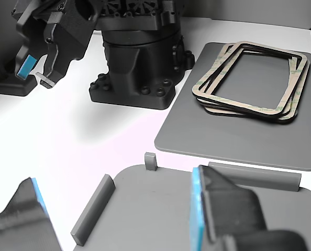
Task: Move top rectangular frame to the holder.
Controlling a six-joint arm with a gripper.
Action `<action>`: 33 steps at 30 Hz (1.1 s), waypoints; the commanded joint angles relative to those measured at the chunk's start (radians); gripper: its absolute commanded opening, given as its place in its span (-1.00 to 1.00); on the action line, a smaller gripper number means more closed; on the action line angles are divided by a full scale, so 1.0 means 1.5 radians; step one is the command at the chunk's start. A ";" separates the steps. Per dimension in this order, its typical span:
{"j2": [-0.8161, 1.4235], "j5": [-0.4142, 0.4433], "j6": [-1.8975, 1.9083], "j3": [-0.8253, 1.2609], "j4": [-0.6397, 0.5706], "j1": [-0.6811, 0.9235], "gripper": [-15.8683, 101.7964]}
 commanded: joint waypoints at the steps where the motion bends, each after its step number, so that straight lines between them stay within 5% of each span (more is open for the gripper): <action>1: 0.015 0.001 0.000 -0.014 -0.004 -0.012 0.97; 26: 0.011 -0.015 -0.015 -0.034 -0.006 -0.012 0.88; 33: -0.116 -0.032 -0.072 -0.149 -0.006 0.004 0.97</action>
